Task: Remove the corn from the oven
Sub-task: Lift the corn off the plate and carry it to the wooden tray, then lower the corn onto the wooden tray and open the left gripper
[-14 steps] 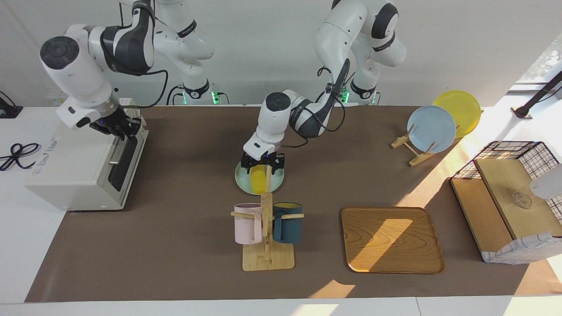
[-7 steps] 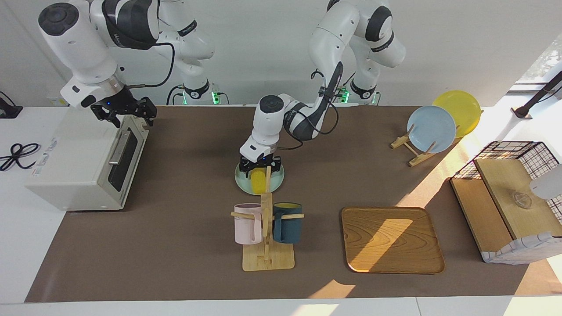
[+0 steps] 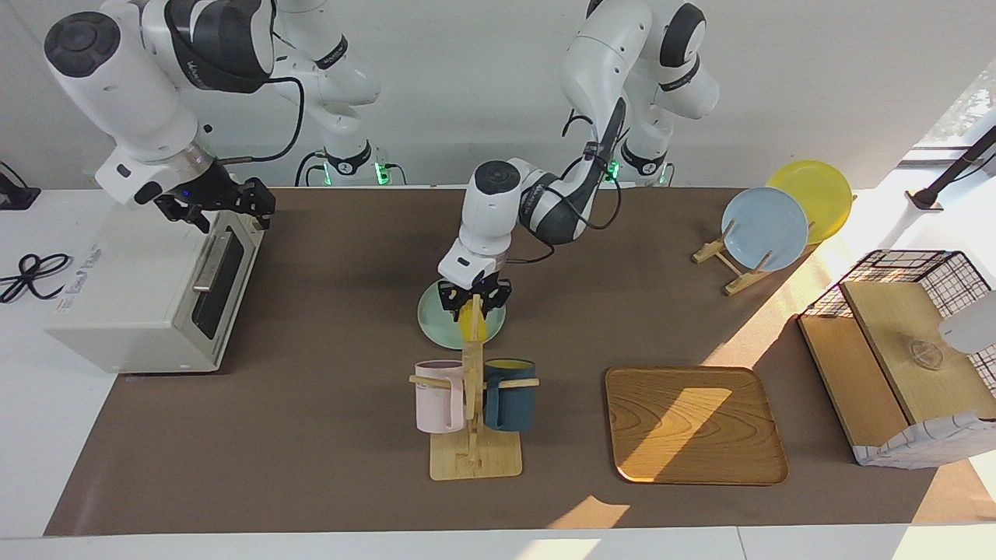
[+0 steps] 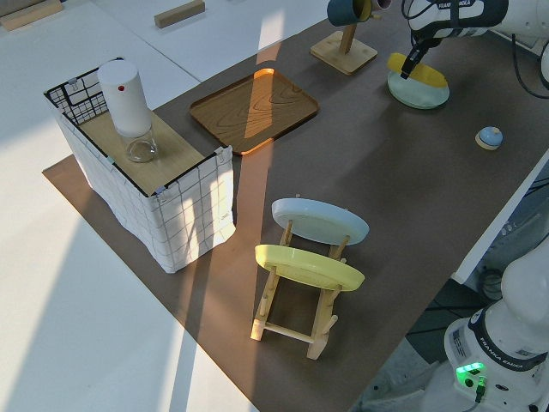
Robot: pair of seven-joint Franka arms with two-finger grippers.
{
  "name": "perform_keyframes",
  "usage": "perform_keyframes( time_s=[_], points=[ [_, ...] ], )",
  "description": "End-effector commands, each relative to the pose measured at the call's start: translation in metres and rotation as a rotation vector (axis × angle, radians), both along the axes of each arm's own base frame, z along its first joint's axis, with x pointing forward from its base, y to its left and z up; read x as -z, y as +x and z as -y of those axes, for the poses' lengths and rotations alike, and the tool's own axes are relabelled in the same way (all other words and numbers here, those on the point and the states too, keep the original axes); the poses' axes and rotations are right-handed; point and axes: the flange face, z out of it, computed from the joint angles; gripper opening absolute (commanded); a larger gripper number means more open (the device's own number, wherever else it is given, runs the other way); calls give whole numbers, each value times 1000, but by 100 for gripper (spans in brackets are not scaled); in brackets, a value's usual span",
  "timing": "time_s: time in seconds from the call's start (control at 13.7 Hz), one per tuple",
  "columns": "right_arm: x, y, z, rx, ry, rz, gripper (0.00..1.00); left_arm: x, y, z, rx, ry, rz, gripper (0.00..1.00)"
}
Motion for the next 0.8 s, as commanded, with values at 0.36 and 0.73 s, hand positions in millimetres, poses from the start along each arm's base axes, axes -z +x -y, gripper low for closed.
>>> perform_keyframes(
  time_s=[0.36, 0.73],
  points=[
    [-9, -12, -12, 3, 11, -7, 100, -58, 141, -293, 96, 48, -30, 0],
    [-7, -11, -18, 25, 2, -8, 100, 21, 244, -352, 146, 46, 47, 0]
  ],
)
